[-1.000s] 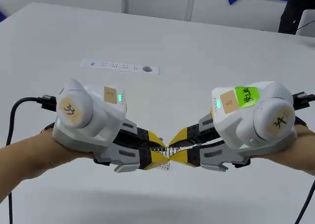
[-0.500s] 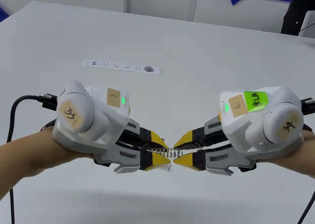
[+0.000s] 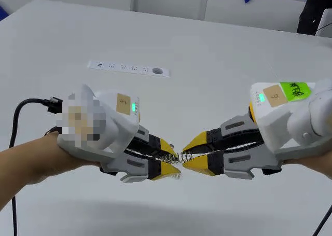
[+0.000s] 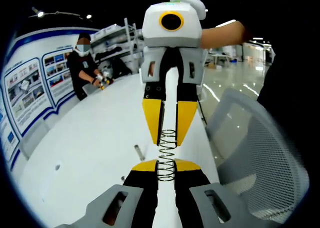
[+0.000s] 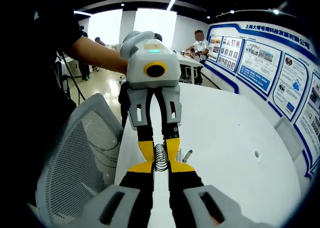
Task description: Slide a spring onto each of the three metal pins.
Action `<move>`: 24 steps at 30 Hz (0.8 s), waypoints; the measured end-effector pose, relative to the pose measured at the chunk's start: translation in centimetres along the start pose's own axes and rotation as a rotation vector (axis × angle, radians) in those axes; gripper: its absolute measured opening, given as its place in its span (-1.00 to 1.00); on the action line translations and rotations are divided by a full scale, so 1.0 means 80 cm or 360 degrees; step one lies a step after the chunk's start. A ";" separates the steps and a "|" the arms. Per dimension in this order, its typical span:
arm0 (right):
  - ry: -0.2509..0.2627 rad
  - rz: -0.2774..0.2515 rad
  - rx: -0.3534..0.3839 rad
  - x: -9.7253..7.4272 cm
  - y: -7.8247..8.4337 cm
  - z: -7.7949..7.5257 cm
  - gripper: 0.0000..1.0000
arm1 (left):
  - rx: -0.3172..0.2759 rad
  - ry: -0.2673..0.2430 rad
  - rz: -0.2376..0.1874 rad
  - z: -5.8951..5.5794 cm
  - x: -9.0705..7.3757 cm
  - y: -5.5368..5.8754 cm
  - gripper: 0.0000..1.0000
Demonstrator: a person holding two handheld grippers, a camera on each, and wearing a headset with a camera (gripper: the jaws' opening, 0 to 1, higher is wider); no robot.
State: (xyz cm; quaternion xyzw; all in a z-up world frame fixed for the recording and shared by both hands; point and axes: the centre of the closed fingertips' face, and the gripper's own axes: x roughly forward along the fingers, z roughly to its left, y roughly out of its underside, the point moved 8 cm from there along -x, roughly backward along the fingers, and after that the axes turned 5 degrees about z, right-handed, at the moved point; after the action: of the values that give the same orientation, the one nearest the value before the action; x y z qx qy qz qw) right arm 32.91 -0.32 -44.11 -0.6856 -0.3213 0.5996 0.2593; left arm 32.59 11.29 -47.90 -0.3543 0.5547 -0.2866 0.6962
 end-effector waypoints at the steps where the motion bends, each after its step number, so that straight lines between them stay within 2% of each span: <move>1: -0.0001 -0.0012 0.0010 0.000 -0.002 0.000 -0.79 | -0.0002 -0.0006 0.0000 0.001 0.000 0.000 -0.79; 5: -0.0018 -0.0147 0.0106 0.001 -0.013 -0.002 -0.78 | -0.0009 -0.0014 -0.0004 0.001 0.001 -0.001 -0.79; 7: -0.0011 -0.0167 0.0122 0.002 -0.015 -0.002 -0.78 | -0.0018 -0.0023 -0.0013 0.001 0.001 -0.001 -0.79; 15: 0.0007 -0.0180 0.0144 0.011 -0.021 0.000 -0.79 | -0.0042 -0.0041 -0.0005 0.001 0.001 0.002 -0.79; 20: 0.0026 -0.0237 0.0199 0.013 -0.027 -0.002 -0.79 | -0.0081 -0.0044 -0.0043 0.002 0.002 -0.001 -0.79; 24: 0.0037 -0.0226 0.0192 0.013 -0.029 -0.004 -0.79 | -0.0104 -0.0046 -0.0052 0.004 0.003 -0.001 -0.79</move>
State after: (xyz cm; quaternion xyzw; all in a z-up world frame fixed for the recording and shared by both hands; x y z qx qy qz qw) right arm 32.97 2.02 -43.00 -0.6510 -0.3293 0.5901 0.3456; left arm 32.93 11.09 -47.91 -0.3900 0.5479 -0.2744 0.6874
